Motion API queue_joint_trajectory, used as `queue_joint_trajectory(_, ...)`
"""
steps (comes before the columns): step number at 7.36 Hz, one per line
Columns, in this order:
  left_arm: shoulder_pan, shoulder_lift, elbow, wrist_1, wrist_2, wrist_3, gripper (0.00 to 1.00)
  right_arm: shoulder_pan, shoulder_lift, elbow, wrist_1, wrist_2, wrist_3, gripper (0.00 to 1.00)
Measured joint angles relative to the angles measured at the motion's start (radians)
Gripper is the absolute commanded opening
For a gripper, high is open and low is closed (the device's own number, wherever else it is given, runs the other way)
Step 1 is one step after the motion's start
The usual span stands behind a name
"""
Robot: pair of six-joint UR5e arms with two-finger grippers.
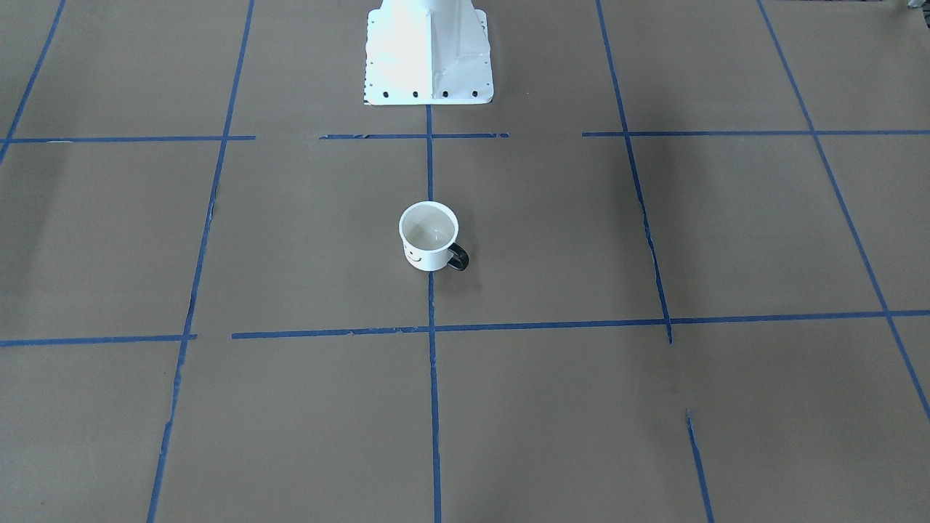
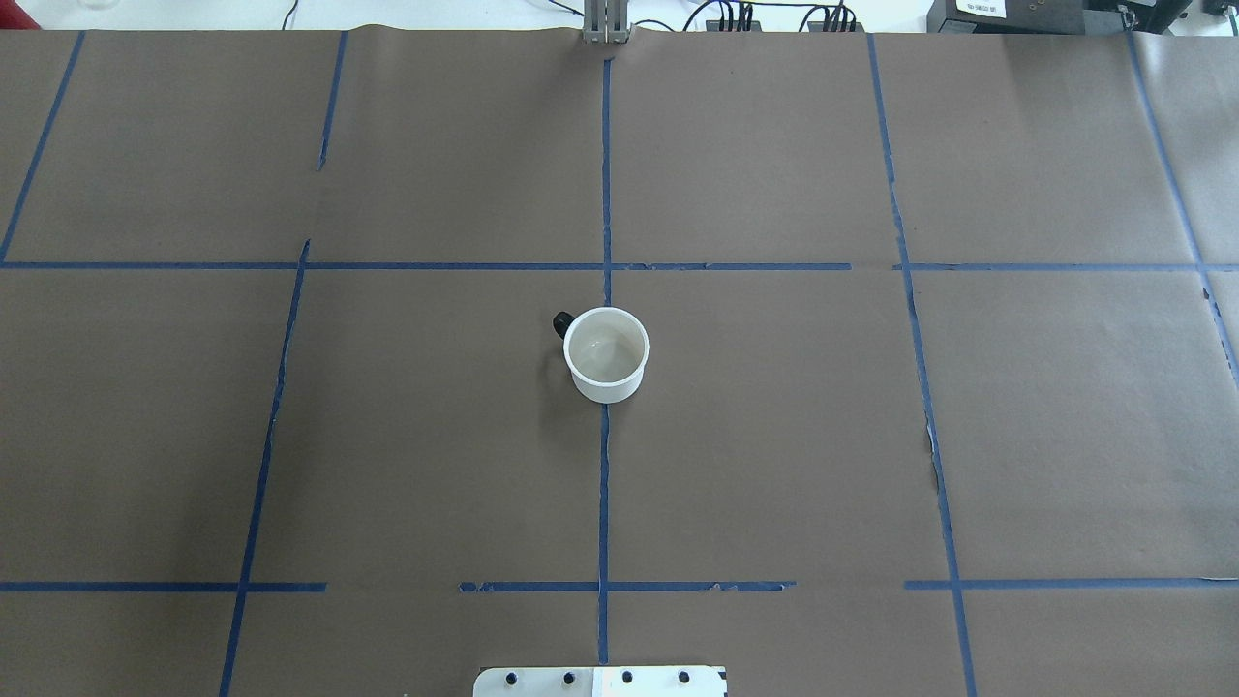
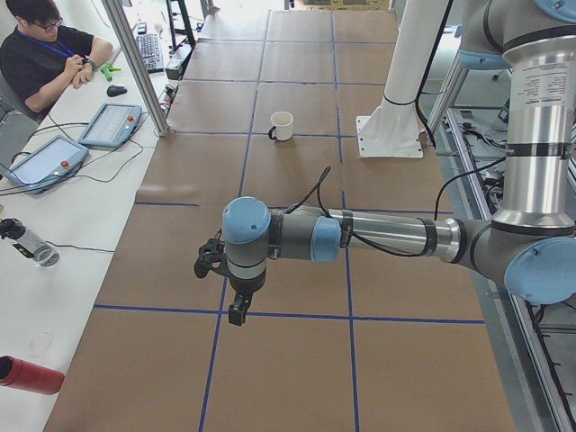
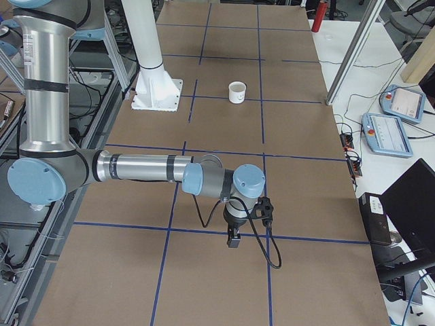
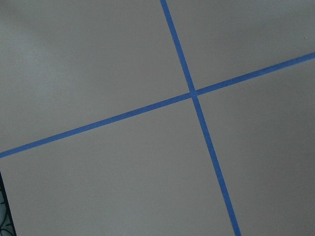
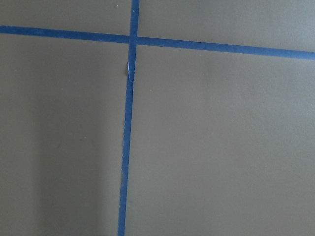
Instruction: Flip mug
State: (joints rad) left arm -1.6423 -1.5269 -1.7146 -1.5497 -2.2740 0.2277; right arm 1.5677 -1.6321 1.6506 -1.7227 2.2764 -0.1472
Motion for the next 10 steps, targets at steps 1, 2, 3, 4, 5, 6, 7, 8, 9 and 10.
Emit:
queue_joint_trajectory(1,0.000,0.000,-0.001,-0.010,0.000,-0.016,1.00,0.000,0.000,0.000,0.000,0.000,0.000,1.00)
queue_joint_trajectory(2,0.001,0.003,-0.001,-0.020,0.000,-0.021,1.00,0.000,0.000,0.000,0.000,0.000,0.000,1.00)
queue_joint_trajectory(3,0.001,0.006,-0.004,-0.026,0.001,-0.022,1.00,0.000,0.000,0.000,0.000,0.000,0.000,1.00)
queue_joint_trajectory(4,0.001,0.007,-0.002,-0.040,0.001,-0.022,1.00,0.000,0.000,0.000,0.000,0.000,0.000,1.00)
queue_joint_trajectory(5,0.001,0.007,0.001,-0.067,0.001,-0.022,1.00,0.000,0.000,0.000,0.000,0.000,0.000,1.00)
queue_joint_trajectory(6,0.001,0.008,0.005,-0.089,0.000,-0.024,1.00,0.000,0.000,0.000,0.000,0.000,0.000,1.00)
queue_joint_trajectory(7,0.001,0.009,0.006,-0.098,-0.014,-0.027,1.00,0.000,0.000,0.000,0.000,0.000,0.000,1.00)
queue_joint_trajectory(8,0.001,0.010,0.010,-0.099,-0.055,-0.029,1.00,0.000,0.000,0.000,0.000,0.000,0.000,1.00)
queue_joint_trajectory(9,0.001,0.011,0.015,-0.100,-0.094,-0.030,1.00,0.000,0.000,0.000,0.000,0.000,0.000,1.00)
queue_joint_trajectory(10,0.001,0.011,0.019,-0.100,-0.113,-0.030,1.00,0.000,0.000,0.000,0.000,0.000,0.000,1.00)
